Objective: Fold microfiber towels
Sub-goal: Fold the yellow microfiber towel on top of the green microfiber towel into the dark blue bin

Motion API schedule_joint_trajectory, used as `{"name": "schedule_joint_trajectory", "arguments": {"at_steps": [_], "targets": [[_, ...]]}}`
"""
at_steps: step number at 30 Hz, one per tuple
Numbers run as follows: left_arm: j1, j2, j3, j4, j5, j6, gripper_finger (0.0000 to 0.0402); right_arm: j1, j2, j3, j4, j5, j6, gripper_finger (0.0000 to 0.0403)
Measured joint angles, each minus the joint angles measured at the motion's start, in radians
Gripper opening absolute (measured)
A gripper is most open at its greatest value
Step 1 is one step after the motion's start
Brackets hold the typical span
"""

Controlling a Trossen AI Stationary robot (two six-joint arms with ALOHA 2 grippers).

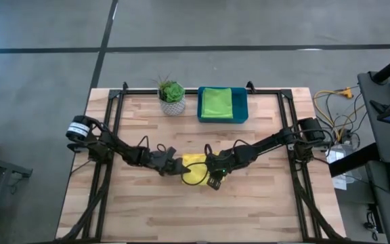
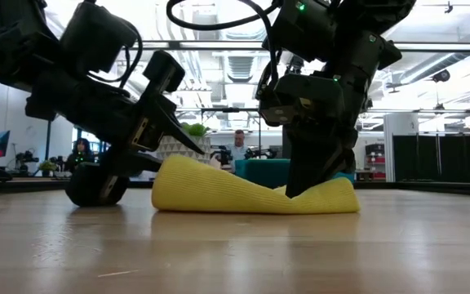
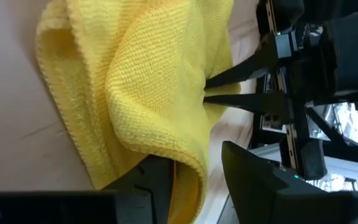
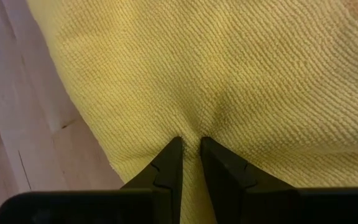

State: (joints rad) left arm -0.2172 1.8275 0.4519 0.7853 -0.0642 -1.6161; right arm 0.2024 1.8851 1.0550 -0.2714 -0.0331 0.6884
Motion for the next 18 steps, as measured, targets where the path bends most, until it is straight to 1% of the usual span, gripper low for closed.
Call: {"name": "schedule_joint_trajectory", "arguments": {"at_steps": [3,6,9,11,12,14,18], "targets": [[0.015,0.0,0.0,0.003,0.006,0.032,0.0121,0.0,0.0,0.0,-0.002,0.0,0.008,0.0057],[0.017,-0.032,-0.004,-0.019,0.019,0.16,0.0119,0.002,0.0,0.0,-0.002,0.0,0.01,0.0057],[0.017,-0.106,0.013,-0.193,-0.018,0.257,0.0105,0.002,0.0,0.0,-0.005,0.0,0.01,0.0057],[0.017,-0.142,0.043,-0.333,-0.079,0.313,0.0094,0.002,0.0,0.0,-0.005,0.0,0.01,0.0057],[0.017,-0.152,0.044,-0.367,-0.12,0.335,0.009,0.002,0.0,-0.001,-0.005,0.0,0.01,0.0057],[0.023,-0.155,0.053,-0.37,-0.139,0.363,0.0084,0.002,0.0,-0.002,-0.005,0.004,0.008,0.0057],[0.036,-0.143,0.077,-0.347,-0.167,0.364,0.0082,0.002,0.0,-0.003,-0.005,0.004,0.002,0.0056]]}}
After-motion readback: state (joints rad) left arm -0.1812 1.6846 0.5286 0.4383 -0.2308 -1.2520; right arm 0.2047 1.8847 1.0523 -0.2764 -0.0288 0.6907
